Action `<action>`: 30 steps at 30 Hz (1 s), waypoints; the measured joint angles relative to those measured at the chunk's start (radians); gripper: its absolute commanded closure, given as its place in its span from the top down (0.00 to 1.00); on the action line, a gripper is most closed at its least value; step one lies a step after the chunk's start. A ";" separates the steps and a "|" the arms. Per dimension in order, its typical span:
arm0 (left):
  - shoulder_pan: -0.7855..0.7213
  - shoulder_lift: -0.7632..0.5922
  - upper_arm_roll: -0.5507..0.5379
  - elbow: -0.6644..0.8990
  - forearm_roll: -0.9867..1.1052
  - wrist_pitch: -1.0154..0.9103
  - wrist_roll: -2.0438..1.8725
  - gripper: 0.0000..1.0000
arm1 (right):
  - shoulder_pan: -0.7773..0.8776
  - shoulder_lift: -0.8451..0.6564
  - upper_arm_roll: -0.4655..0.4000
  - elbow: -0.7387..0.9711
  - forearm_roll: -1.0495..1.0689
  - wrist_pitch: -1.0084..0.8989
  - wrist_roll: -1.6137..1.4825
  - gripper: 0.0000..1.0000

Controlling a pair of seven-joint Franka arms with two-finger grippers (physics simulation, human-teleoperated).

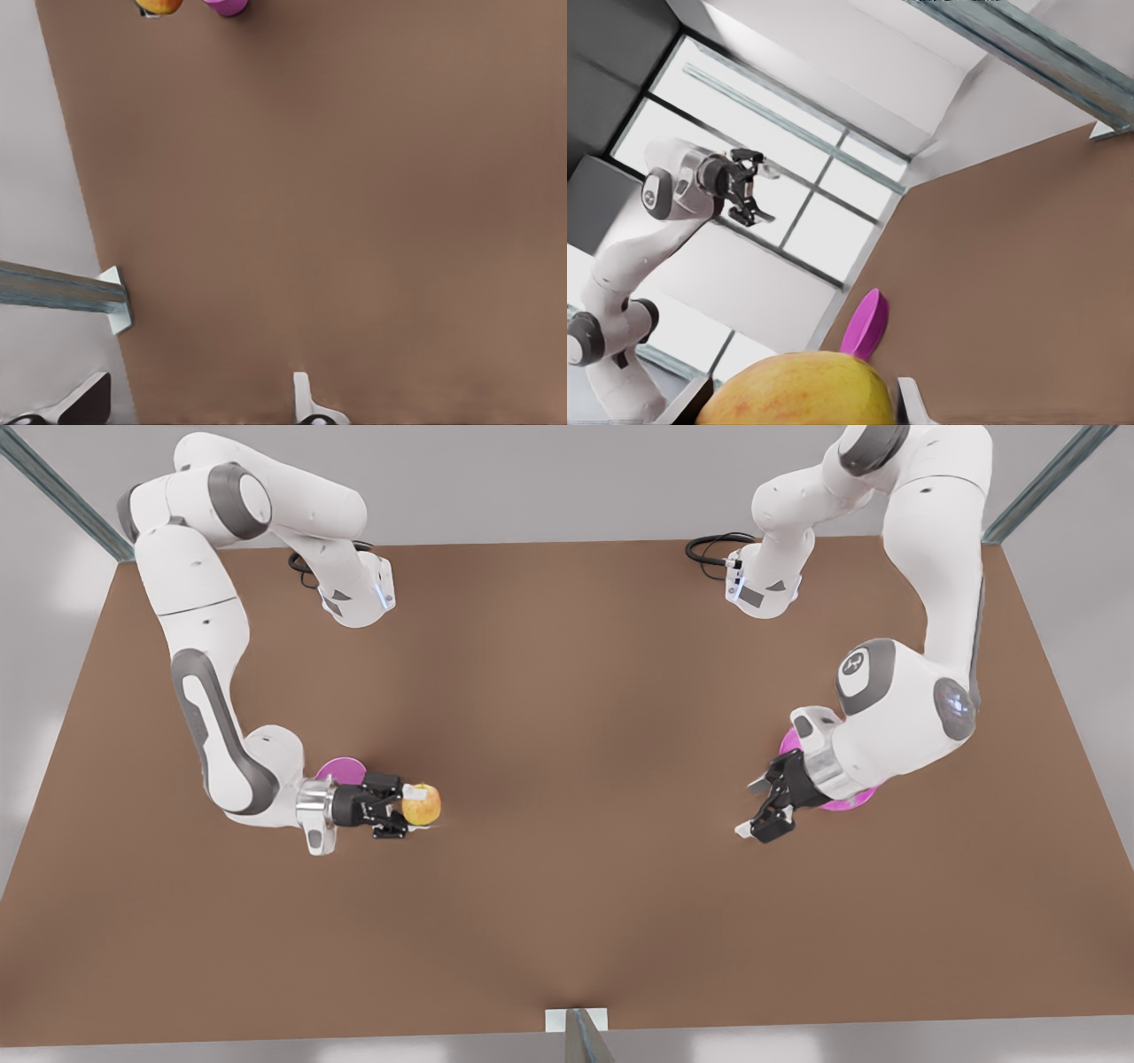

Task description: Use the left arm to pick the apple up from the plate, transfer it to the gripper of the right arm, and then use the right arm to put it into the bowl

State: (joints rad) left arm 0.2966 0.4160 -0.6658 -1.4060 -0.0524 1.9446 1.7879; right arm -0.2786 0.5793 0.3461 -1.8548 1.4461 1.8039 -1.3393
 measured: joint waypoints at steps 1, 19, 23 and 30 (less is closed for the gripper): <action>0.001 -0.026 0.001 0.026 0.093 -0.075 -0.084 1.00 | -0.024 0.003 0.000 0.004 -0.030 -0.016 0.002 0.69; -0.441 -0.299 0.741 -0.018 0.047 -0.409 -1.236 1.00 | -0.264 0.041 0.001 0.071 -0.566 -0.230 -0.004 0.69; -0.440 -0.297 0.742 -0.018 0.042 -0.407 -1.372 1.00 | -0.271 0.041 0.001 0.073 -0.650 -0.246 -0.021 0.70; -0.443 -0.240 0.738 0.031 0.041 -0.406 -1.549 1.00 | -0.277 0.084 0.002 0.107 -0.747 -0.247 -0.079 0.70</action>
State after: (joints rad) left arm -0.1463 0.1756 0.0725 -1.3752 -0.0116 1.5387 0.2393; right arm -0.5558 0.6632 0.3476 -1.7476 0.6986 1.5565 -1.4181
